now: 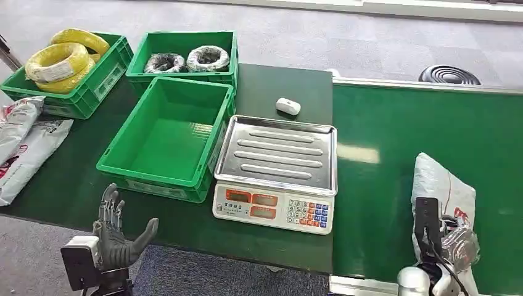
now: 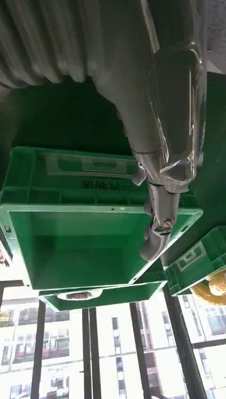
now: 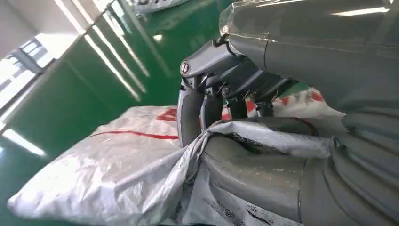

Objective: Moved the parcel from conveyor to table for the left to box.

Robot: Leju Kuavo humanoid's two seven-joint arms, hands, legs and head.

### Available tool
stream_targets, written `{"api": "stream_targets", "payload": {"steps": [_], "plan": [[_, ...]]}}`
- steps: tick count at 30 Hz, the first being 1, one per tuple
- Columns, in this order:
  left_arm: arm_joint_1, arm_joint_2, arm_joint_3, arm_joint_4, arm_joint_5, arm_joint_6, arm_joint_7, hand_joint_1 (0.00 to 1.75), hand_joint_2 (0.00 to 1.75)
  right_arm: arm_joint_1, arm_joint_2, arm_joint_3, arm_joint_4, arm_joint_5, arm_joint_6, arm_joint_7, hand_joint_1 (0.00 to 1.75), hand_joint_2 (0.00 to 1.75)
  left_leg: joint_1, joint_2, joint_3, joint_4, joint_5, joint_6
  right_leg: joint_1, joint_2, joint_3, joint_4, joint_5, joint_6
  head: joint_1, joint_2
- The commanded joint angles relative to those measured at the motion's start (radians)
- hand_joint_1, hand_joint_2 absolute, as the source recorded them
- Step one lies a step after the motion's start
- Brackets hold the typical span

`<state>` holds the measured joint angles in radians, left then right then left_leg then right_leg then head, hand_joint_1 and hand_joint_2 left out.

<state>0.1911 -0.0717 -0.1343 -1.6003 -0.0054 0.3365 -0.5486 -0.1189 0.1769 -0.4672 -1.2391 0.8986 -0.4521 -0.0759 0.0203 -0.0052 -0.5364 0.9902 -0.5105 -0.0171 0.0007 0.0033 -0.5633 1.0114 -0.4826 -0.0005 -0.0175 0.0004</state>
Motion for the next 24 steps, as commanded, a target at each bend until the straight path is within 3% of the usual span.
{"api": "stream_targets", "payload": {"steps": [1, 7, 11, 17, 19, 20, 21, 24], "plan": [[-0.001, -0.015, 0.033, 0.0, -0.013, -0.008, 0.009, 0.0, 1.75, 0.15, 0.046, 0.179, -0.271, -0.128, 0.044, -0.053, 1.75, 1.75, -0.002, 0.0, -0.001, -0.001, 0.001, 0.001, -0.001, -0.001, -0.002, 0.0, 0.0, 0.001, 0.0, 0.0], [-0.006, -0.025, 0.035, -0.001, -0.021, -0.014, 0.015, 0.0, 1.75, 0.14, 0.033, 0.153, -0.239, -0.175, -0.009, -0.095, 1.75, 1.75, -0.002, 0.001, -0.001, -0.001, 0.001, 0.001, -0.002, 0.0, -0.001, 0.0, 0.001, 0.001, 0.001, 0.0], [-0.021, -0.039, 0.011, 0.009, -0.045, -0.037, 0.029, 0.0, 1.75, 0.131, 0.016, 0.092, -0.296, -0.184, -0.233, -0.208, 1.75, 1.75, -0.002, -0.001, 0.0, 0.0, 0.001, 0.001, -0.002, -0.001, 0.0, 0.0, 0.0, 0.001, 0.0, 0.0], [-0.021, -0.039, 0.011, 0.009, -0.045, -0.037, 0.029, 0.0, 1.75, 0.131, 0.016, 0.092, -0.296, -0.184, -0.233, -0.208, 1.75, 1.75, -0.002, -0.001, 0.0, -0.001, 0.001, 0.001, -0.002, -0.002, 0.0, -0.001, 0.0, 0.001, 0.0, 0.0], [-0.032, -0.044, 0.001, 0.025, -0.054, -0.043, 0.029, 0.0, 1.75, 0.118, 0.03, 0.06, -0.369, -0.176, -0.246, -0.278, 1.75, 1.75, -0.002, -0.001, 0.0, -0.001, 0.001, 0.001, -0.002, -0.001, 0.0, 0.0, 0.0, 0.001, 0.0, 0.0], [-0.052, -0.055, -0.008, 0.058, -0.064, -0.041, 0.028, 0.0, 1.75, 0.103, 0.049, 0.054, -0.454, -0.115, -0.246, -0.27, 1.75, 1.75, -0.003, -0.001, 0.0, -0.001, 0.001, 0.001, -0.003, -0.002, 0.0, 0.0, 0.0, 0.001, 0.0, 0.0], [-0.072, -0.072, -0.024, 0.113, -0.089, -0.037, 0.019, 0.0, 1.75, -0.057, 0.172, 0.133, -0.657, 0.161, -0.246, -0.445, 1.75, 1.75, -0.003, 0.0, -0.001, 0.0, 0.001, 0.001, -0.003, -0.001, -0.002, 0.001, 0.0, 0.001, 0.0, 0.0], [-0.072, -0.072, -0.024, 0.113, -0.089, -0.037, 0.019, 0.0, 1.75, -0.057, 0.172, 0.133, -0.657, 0.161, -0.246, -0.445, 1.75, 1.75, -0.003, 0.006, -0.001, 0.0, 0.001, 0.001, -0.003, 0.005, -0.003, 0.002, 0.002, 0.001, 0.0, 0.0]]}}
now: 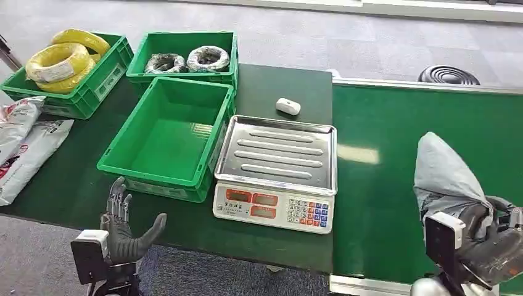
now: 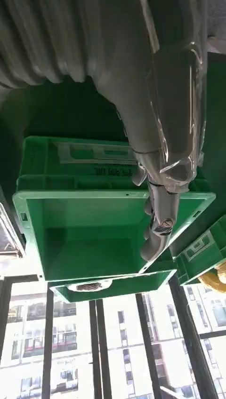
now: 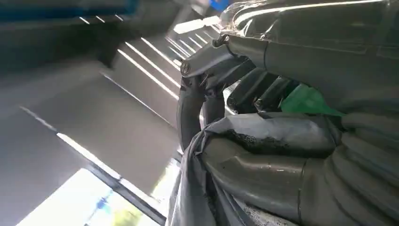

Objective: Moved the parcel from conveyor to table for the left to box.

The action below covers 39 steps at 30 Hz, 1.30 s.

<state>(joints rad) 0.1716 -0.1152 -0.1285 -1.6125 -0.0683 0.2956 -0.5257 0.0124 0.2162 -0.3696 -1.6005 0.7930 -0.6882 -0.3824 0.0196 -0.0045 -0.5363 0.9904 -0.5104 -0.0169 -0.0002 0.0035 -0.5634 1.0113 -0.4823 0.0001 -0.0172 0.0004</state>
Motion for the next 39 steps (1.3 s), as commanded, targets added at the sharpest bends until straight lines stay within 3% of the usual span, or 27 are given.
{"api": "stream_targets", "payload": {"steps": [1, 4, 6, 17, 20, 23, 27, 31, 32, 36, 39], "plan": [[-0.053, -0.028, -0.03, 0.126, -0.026, 0.004, -0.004, 0.0, 1.75, -0.189, 0.133, 0.036, -0.295, 0.267, -0.01, -0.138, 1.75, 1.75, -0.002, 0.002, 0.0, 0.0, 0.001, 0.001, -0.002, 0.002, -0.001, 0.001, 0.001, 0.0, 0.0, 0.0], [-0.043, -0.017, -0.029, 0.129, -0.023, 0.02, -0.006, 0.0, 1.75, -0.197, 0.133, 0.091, -0.26, 0.31, -0.01, -0.144, 1.75, 1.75, -0.001, 0.002, 0.002, -0.001, 0.001, 0.001, -0.001, 0.001, 0.001, 0.0, 0.001, 0.0, 0.0, 0.0], [-0.037, -0.01, -0.027, 0.133, -0.014, 0.035, -0.011, 0.0, 1.75, -0.217, 0.104, 0.137, -0.193, 0.345, -0.01, -0.081, 1.75, 1.75, -0.001, 0.004, 0.002, -0.001, 0.001, 0.002, -0.001, 0.003, 0.001, 0.0, 0.001, 0.0, 0.0, 0.0], [-0.035, 0.0, -0.031, 0.132, -0.001, 0.038, -0.014, 0.0, 1.75, -0.248, 0.106, 0.114, -0.145, 0.338, -0.01, -0.104, 1.75, 1.75, -0.001, 0.002, 0.001, -0.002, 0.002, 0.002, -0.001, 0.002, 0.0, -0.001, 0.002, 0.0, 0.0, 0.0], [-0.035, 0.035, -0.053, 0.141, 0.031, 0.069, -0.021, 0.0, 1.75, -0.299, -0.072, 0.31, 0.081, 0.408, -0.01, 0.227, 1.75, 1.75, -0.001, 0.003, 0.003, -0.003, 0.002, 0.002, -0.001, 0.003, 0.002, -0.002, 0.002, 0.001, 0.0, 0.0], [-0.051, 0.069, -0.079, 0.178, 0.072, 0.075, -0.042, 0.0, 1.75, -0.497, -0.118, 0.386, 0.434, 0.412, 0.023, 0.303, 1.75, 1.75, -0.001, 0.01, 0.003, -0.003, 0.002, 0.002, -0.001, 0.009, 0.001, -0.002, 0.004, 0.001, 0.0, 0.0], [-0.081, 0.098, -0.118, 0.209, 0.11, 0.088, -0.055, 0.0, 1.75, -0.752, -0.095, 0.462, 0.789, 0.475, 0.033, 0.338, 1.75, 1.75, -0.002, 0.014, 0.001, -0.002, 0.003, 0.002, -0.001, 0.011, -0.002, 0.0, 0.006, 0.0, 0.0, 0.0], [-0.11, 0.092, -0.14, 0.229, 0.117, 0.085, -0.052, 0.0, 1.75, -0.907, -0.02, 0.54, 1.035, 0.568, 0.08, 0.382, 1.75, 1.75, -0.002, 0.011, 0.0, -0.001, 0.006, 0.002, -0.001, 0.007, -0.003, 0.001, 0.007, 0.0, 0.0, 0.0], [-0.111, 0.091, -0.141, 0.23, 0.117, 0.086, -0.052, 0.0, 1.75, -0.905, -0.01, 0.545, 1.039, 0.571, 0.079, 0.383, 1.75, 1.75, -0.002, 0.014, 0.0, -0.002, 0.007, 0.002, -0.002, 0.011, -0.004, 0.001, 0.008, 0.0, 0.0, 0.0], [-0.118, 0.096, -0.143, 0.233, 0.119, 0.085, -0.052, 0.0, 1.75, -0.88, 0.026, 0.555, 1.102, 0.532, 0.054, 0.349, 1.75, 1.75, -0.001, 0.007, 0.002, -0.003, 0.006, 0.002, 0.0, 0.004, -0.001, 0.0, 0.006, 0.0, 0.0, 0.0], [-0.127, 0.085, -0.133, 0.223, 0.12, 0.083, -0.043, 0.0, 1.75, -0.829, 0.044, 0.546, 1.11, 0.43, 0.061, 0.223, 1.75, 1.75, -0.001, 0.004, 0.0, -0.002, 0.006, 0.002, 0.0, 0.002, -0.001, 0.0, 0.005, 0.0, 0.0, 0.0]]}}
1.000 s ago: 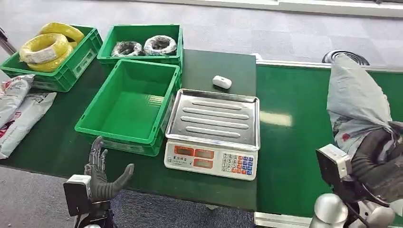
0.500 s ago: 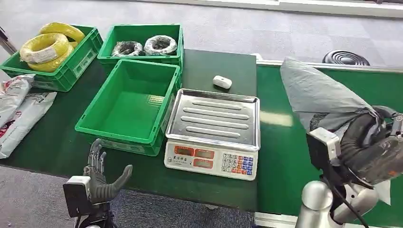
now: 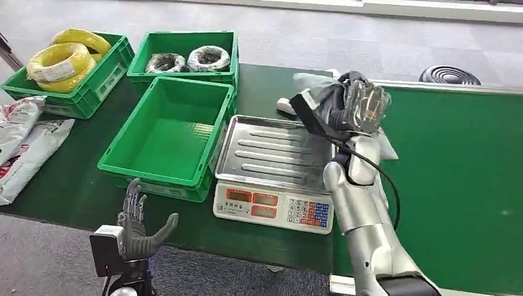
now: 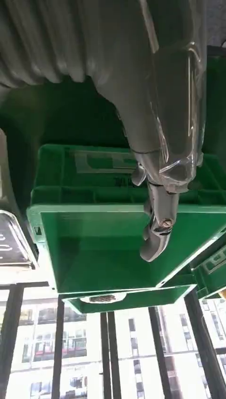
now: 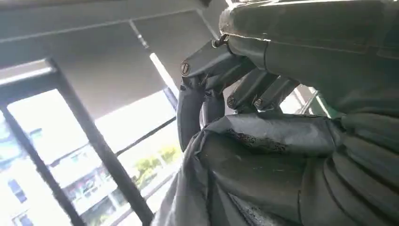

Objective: Moved the parcel from conveyor to table for the left to box.

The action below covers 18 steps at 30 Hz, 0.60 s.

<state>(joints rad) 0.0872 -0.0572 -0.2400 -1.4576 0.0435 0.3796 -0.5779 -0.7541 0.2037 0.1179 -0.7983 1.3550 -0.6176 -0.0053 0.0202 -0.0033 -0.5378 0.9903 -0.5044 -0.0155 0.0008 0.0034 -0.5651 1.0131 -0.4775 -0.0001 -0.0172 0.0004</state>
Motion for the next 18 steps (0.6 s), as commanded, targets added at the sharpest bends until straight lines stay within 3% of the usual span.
{"api": "stream_targets", "payload": {"steps": [1, 6, 18], "plan": [[-0.037, 0.02, -0.017, 0.054, 0.003, -0.005, 0.018, 0.0, 1.75, -0.042, 0.057, 0.077, 0.314, -0.126, -0.02, -0.159, 1.75, 1.75, -0.001, 0.001, 0.0, -0.001, 0.0, 0.001, -0.001, 0.001, 0.0, -0.001, 0.0, 0.0, 0.0, 0.0], [-0.033, 0.003, -0.002, 0.029, -0.036, -0.023, 0.055, 0.0, 1.75, 0.042, 0.085, 0.137, 0.333, -0.142, -0.034, -0.195, 1.75, 1.75, -0.001, 0.0, -0.001, -0.002, 0.0, 0.001, 0.0, 0.001, 0.0, -0.003, 0.0, 0.0, 0.0, 0.0], [-0.041, -0.005, 0.016, 0.048, -0.045, -0.039, 0.056, 0.0, 1.75, 0.103, 0.109, 0.187, 0.286, -0.199, -0.033, -0.23, 1.75, 1.75, -0.001, 0.0, -0.003, -0.001, 0.0, 0.001, -0.001, 0.0, -0.003, -0.001, 0.001, 0.001, 0.0, 0.0]]}}
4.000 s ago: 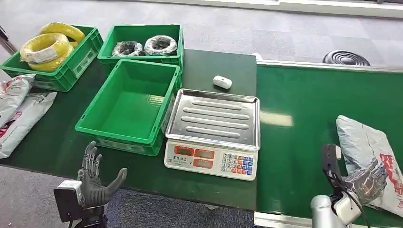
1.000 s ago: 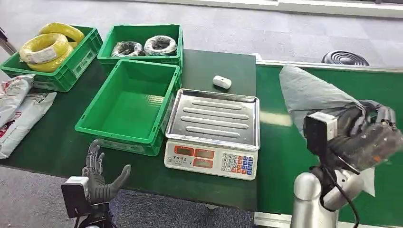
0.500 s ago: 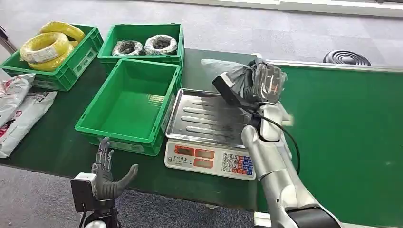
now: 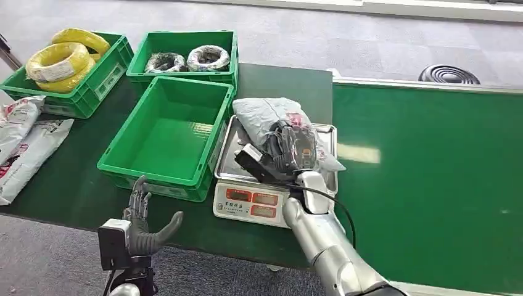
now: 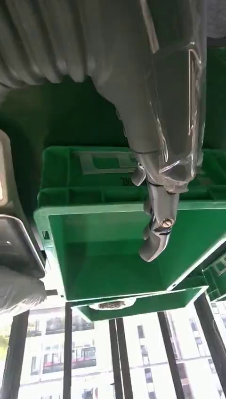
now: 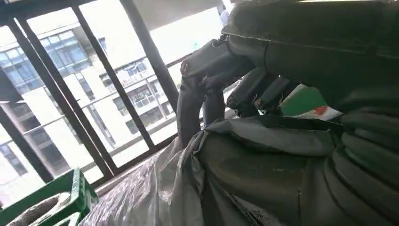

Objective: Moved the parcel from conveyor to table for the left to box.

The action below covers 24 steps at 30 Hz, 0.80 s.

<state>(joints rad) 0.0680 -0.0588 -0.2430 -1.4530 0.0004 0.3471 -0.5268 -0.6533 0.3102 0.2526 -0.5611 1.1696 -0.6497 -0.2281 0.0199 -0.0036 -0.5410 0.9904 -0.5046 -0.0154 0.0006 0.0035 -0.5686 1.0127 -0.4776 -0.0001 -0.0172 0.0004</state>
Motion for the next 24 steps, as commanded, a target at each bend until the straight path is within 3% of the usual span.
{"api": "stream_targets", "payload": {"steps": [1, 14, 15, 16, 18, 21, 24], "plan": [[-0.022, -0.003, 0.019, 0.043, -0.001, -0.007, 0.005, 0.0, 1.75, 0.003, 0.003, 0.052, 0.049, -0.014, -0.001, -0.007, 1.75, 1.75, -0.001, 0.0, 0.0, -0.001, 0.0, 0.001, -0.001, 0.0, 0.0, -0.001, 0.0, 0.0, 0.0, 0.0], [-0.024, -0.007, 0.022, 0.042, -0.004, -0.011, 0.004, 0.0, 1.75, 0.033, 0.006, 0.057, 0.029, -0.062, 0.02, -0.01, 1.75, 1.75, -0.001, 0.0, 0.0, -0.002, 0.001, 0.001, -0.001, 0.0, 0.0, -0.001, 0.001, 0.0, 0.0, 0.0], [-0.021, -0.011, 0.024, 0.037, -0.005, -0.01, 0.004, 0.0, 1.75, 0.06, 0.008, 0.053, 0.019, -0.113, 0.044, -0.012, 0.54, 1.75, -0.001, 0.0, 0.001, -0.003, 0.001, 0.001, -0.001, -0.001, 0.001, -0.002, 0.001, 0.001, 0.0, 0.0], [-0.016, -0.014, 0.026, 0.029, -0.005, -0.008, 0.004, 0.0, 1.75, 0.079, 0.007, 0.05, 0.025, -0.145, 0.058, -0.011, 0.0, 1.75, 0.0, -0.001, 0.001, -0.002, 0.001, 0.001, 0.0, -0.001, 0.002, -0.002, 0.0, 0.0, 0.0, 0.0], [-0.004, -0.026, 0.028, 0.004, -0.013, -0.016, 0.007, 0.0, 1.75, 0.114, -0.001, 0.033, 0.058, -0.218, 0.091, -0.022, 0.0, 1.75, 0.0, -0.001, 0.002, -0.002, 0.001, 0.001, 0.0, -0.001, 0.002, -0.002, 0.0, 0.0, 0.0, 0.0], [0.007, -0.043, 0.029, -0.023, -0.029, -0.029, 0.023, 0.0, 1.75, 0.144, -0.027, 0.018, 0.048, -0.246, -0.009, -0.054, 0.0, 1.75, -0.001, -0.002, 0.003, -0.005, 0.002, 0.002, -0.001, -0.003, 0.004, -0.005, 0.001, 0.001, 0.0, 0.0], [0.017, -0.072, 0.044, -0.032, -0.056, -0.054, 0.026, 0.0, 1.75, 0.19, -0.065, -0.012, -0.144, -0.21, -0.048, -0.051, 0.0, 1.75, -0.001, -0.002, 0.001, -0.002, 0.001, 0.002, -0.001, -0.003, 0.002, -0.003, 0.001, 0.001, 0.0, 0.0]]}}
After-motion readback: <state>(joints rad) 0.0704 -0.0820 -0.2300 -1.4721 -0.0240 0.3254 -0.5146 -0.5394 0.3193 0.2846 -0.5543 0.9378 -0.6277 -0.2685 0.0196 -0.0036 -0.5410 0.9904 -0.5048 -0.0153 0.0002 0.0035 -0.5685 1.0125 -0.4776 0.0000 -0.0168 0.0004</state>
